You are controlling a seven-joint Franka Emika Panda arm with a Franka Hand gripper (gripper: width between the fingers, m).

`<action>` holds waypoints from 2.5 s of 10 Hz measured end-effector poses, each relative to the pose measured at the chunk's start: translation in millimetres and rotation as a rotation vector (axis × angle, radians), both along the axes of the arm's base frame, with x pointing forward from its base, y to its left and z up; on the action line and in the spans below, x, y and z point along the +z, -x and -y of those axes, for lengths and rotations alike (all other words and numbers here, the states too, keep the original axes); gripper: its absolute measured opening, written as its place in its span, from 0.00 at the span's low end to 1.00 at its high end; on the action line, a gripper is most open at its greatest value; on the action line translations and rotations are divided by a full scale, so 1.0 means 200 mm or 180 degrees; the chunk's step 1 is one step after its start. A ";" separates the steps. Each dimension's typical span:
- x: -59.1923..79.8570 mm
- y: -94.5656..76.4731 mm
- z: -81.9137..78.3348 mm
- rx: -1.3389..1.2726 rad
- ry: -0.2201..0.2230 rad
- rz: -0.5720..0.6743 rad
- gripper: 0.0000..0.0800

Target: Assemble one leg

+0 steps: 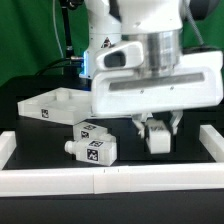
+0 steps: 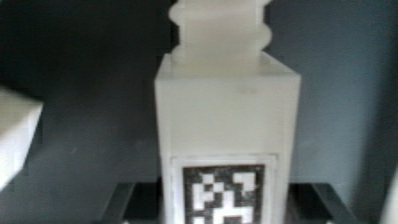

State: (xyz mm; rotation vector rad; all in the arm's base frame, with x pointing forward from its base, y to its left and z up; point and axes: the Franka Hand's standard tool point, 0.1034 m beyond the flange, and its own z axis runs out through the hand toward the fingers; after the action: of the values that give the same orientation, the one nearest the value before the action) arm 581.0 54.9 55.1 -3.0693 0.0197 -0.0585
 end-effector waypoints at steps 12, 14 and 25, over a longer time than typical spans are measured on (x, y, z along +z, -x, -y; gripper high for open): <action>-0.02 0.53 -0.46 -0.0003 0.0034 0.0082 0.35; -0.02 0.53 -0.46 0.0000 0.0033 0.0081 0.35; -0.20 0.87 -0.47 0.0055 0.0051 0.0117 0.35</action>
Offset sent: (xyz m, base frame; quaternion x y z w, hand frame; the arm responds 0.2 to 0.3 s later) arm 0.0000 0.0000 0.0000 0.0000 0.0000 0.0000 1.0000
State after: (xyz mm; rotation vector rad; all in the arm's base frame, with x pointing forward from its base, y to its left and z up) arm 406.5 148.3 15.2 -3.0832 -0.0094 -0.1147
